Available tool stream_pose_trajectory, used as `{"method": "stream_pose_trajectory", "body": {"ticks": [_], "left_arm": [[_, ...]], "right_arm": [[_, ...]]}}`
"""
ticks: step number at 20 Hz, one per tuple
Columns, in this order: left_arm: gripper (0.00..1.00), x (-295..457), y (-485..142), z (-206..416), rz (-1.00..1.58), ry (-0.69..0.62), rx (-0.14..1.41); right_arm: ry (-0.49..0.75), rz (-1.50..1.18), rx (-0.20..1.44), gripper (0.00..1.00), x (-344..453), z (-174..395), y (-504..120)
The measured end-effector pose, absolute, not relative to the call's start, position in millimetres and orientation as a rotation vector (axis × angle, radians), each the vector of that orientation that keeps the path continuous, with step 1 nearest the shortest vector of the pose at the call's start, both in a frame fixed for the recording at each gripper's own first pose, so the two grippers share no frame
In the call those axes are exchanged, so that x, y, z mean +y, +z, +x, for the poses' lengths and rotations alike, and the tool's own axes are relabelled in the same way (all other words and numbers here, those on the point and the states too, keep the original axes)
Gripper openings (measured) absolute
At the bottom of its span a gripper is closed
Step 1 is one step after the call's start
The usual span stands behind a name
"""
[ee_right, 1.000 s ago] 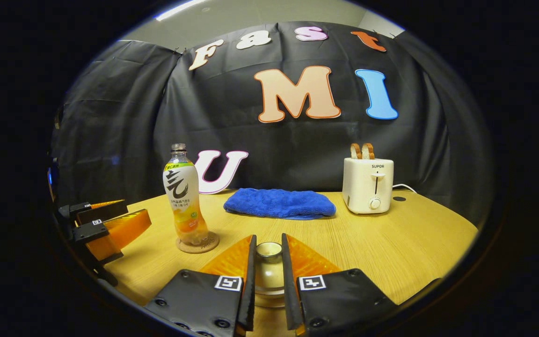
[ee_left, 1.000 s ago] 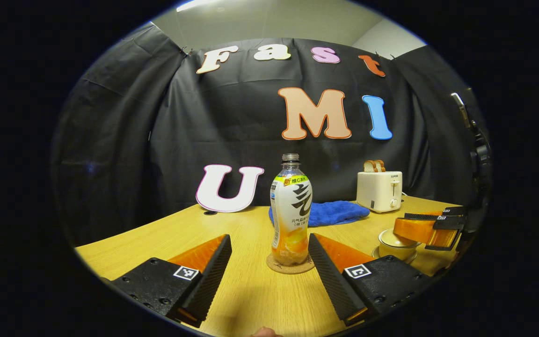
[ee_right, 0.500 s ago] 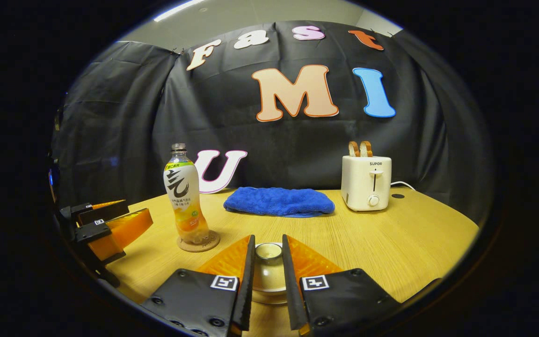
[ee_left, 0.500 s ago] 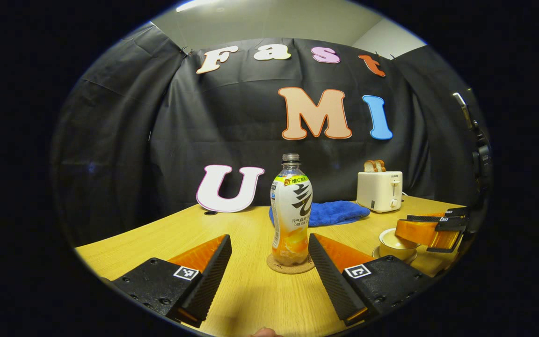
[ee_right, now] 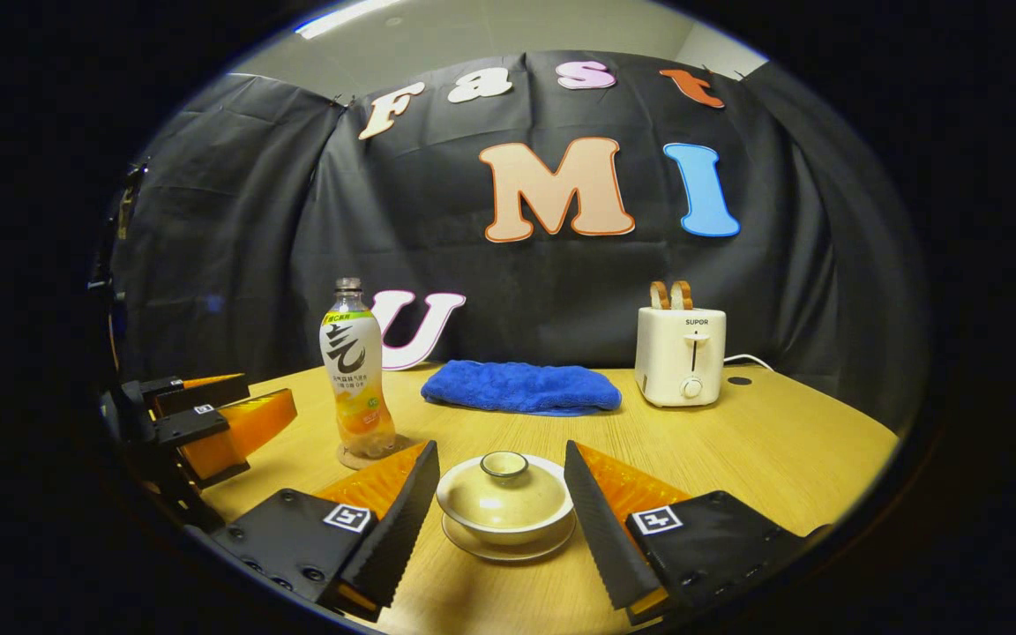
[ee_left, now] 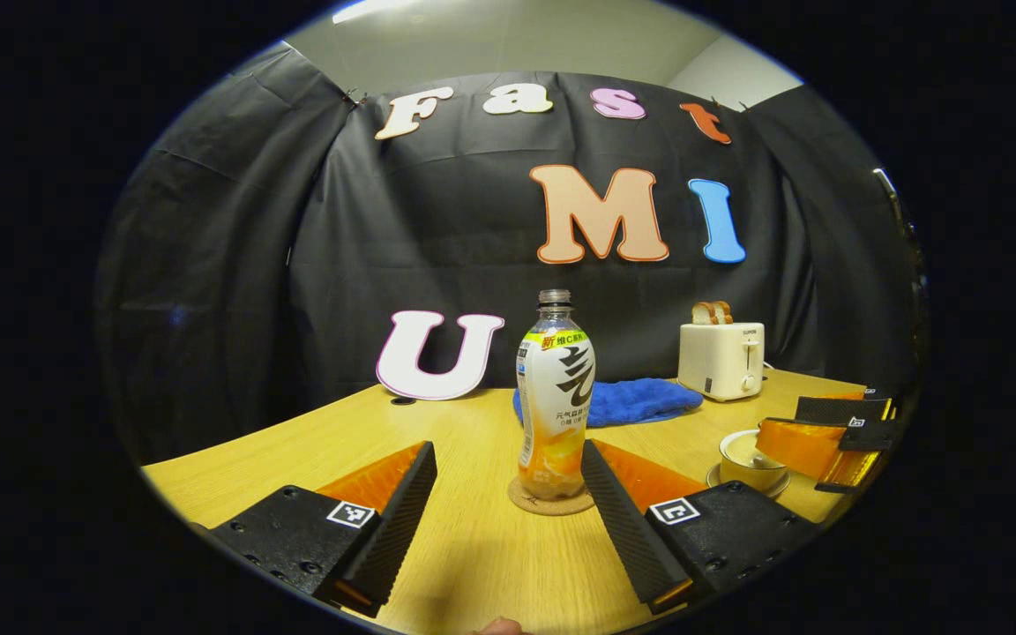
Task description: Open the teacup lid with one hand, grasp the water bottle and pour water into the teacup with the other hand; after pouring, place the water bottle on the coaster and then close the teacup lid.
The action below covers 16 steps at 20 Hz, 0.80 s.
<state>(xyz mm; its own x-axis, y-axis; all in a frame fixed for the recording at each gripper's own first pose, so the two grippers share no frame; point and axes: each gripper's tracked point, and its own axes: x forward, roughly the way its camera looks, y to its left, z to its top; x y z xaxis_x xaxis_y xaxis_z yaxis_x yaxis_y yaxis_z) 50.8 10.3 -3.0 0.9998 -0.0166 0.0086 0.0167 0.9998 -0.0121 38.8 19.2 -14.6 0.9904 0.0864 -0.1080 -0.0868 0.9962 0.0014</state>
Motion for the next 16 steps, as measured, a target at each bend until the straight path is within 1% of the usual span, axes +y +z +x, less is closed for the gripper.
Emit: {"method": "stream_pose_trajectory", "body": {"ticks": [1,2,3,4,7,8,10,11,13,14,16], "left_arm": [[0.96,8.8,-3.4,49.2,-0.011,-0.023,-0.009],[0.96,7.2,-2.9,46.2,-0.012,-0.029,-0.009],[0.96,5.4,-3.3,44.1,-0.012,-0.037,-0.01],[0.96,3.0,-2.7,40.7,-0.012,-0.044,-0.01],[0.96,-0.6,-2.8,31.2,-0.012,-0.06,-0.011],[0.96,-1.3,-2.3,28.2,-0.013,-0.064,-0.011],[0.96,-2.0,-2.7,22.6,-0.013,-0.066,-0.01],[0.96,-1.6,-2.7,20.6,-0.013,-0.063,-0.011],[0.96,-3.2,-2.4,16.0,-0.013,-0.064,-0.011],[0.96,-4.4,-2.3,14.2,-0.012,-0.068,-0.011],[0.96,-5.0,-2.1,13.9,-0.012,-0.071,-0.01]], "right_arm": [[0.082,0.0,0.096,0.87,16.8,35.5,-11.8],[0.075,0.001,0.091,0.95,14.0,31.4,-10.2],[0.072,0.002,0.082,0.87,11.9,28.8,-9.3],[0.066,0.002,0.078,0.9,10.0,25.3,-8.7],[0.046,0.008,0.047,0.91,2.8,13.3,-2.5],[0.042,0.006,0.036,0.87,2.0,9.9,-1.3],[0.038,-0.01,0.024,0.87,1.2,4.4,0.3],[0.038,-0.007,0.027,0.94,1.2,2.4,-0.1],[0.031,-0.006,0.027,0.91,0.1,-3.5,0.3],[0.027,-0.006,0.021,0.87,-0.5,-6.0,1.6],[0.014,-0.007,0.002,0.87,-1.7,-9.5,5.2]]}}
